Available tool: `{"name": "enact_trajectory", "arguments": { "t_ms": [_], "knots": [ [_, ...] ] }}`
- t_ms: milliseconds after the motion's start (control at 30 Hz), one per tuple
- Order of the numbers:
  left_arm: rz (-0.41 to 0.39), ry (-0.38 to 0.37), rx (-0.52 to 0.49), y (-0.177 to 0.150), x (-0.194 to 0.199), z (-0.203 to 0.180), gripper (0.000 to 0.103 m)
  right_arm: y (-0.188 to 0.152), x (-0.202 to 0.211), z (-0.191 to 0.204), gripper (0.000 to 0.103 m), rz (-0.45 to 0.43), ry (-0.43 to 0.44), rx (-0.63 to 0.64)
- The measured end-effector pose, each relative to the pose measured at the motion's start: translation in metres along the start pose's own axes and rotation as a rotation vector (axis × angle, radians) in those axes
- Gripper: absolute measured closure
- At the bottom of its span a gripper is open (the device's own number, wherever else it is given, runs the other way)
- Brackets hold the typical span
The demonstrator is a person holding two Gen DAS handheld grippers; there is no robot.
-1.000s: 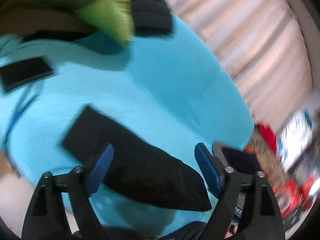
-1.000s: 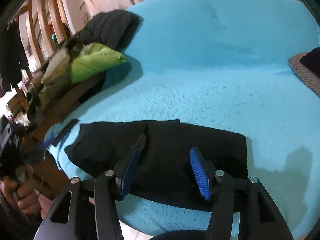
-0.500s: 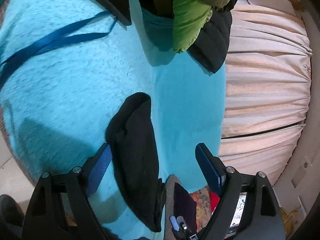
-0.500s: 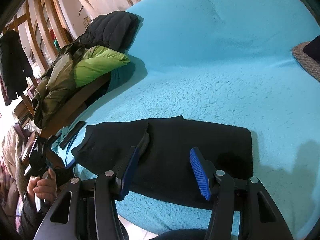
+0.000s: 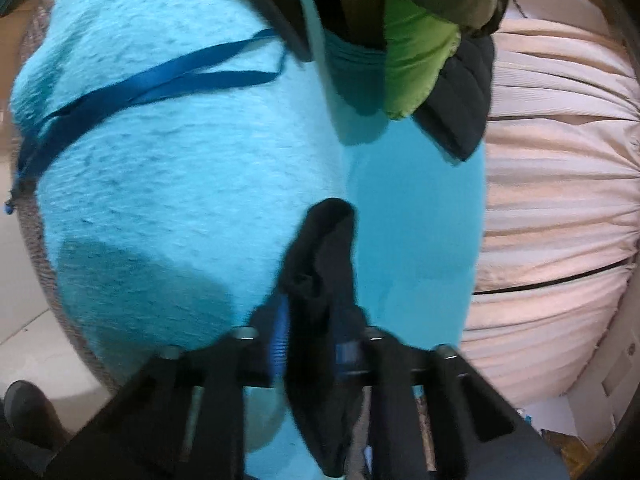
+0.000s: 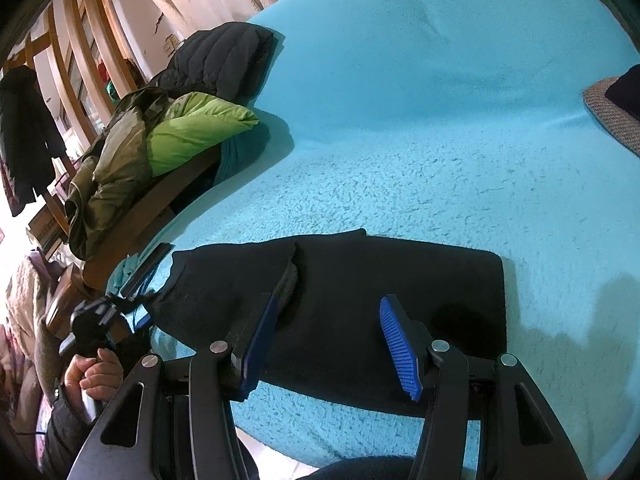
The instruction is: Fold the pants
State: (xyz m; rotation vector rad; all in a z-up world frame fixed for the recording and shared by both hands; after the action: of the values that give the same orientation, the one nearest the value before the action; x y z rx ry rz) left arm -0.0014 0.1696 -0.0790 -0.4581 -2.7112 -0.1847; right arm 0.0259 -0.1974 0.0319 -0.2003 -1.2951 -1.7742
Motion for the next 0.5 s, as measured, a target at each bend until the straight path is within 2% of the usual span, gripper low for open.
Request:
{"name": "enact_trajectory", "arguments": {
  "t_ms": [67,267,400,500],
  "knots": [
    [-0.006,0.01,-0.024,-0.002,0.001,0.0,0.091,0.0,0.0,0.0,0.047,0.002,0.003,-0.004],
    [-0.047,0.093,-0.126,-0.004,0.001,-0.008,0.095,-0.001,-0.001,-0.001,0.047,0.008,0.007,-0.013],
    [-0.071,0.174,-0.203,-0.008,0.003,-0.017,0.095,-0.002,0.0,-0.001,0.047,0.002,0.011,-0.021],
    [-0.099,0.199,-0.271,-0.012,0.007,-0.028,0.096,-0.002,0.002,-0.005,0.047,-0.005,0.023,-0.041]
  ]
}}
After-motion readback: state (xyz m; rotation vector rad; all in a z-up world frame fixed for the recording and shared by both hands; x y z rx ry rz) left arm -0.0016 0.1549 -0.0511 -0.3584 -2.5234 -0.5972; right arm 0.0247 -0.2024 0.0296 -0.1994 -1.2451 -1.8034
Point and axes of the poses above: each gripper's, at about its wrist camera, not at the fingertips, and x roughly against the way its jaws point, z to its left, y to its top, the point moved 8 cm from there along -x, roughly the way its jaws point, and after that the axes turned 4 degrees about y, right-handed, at the moved point
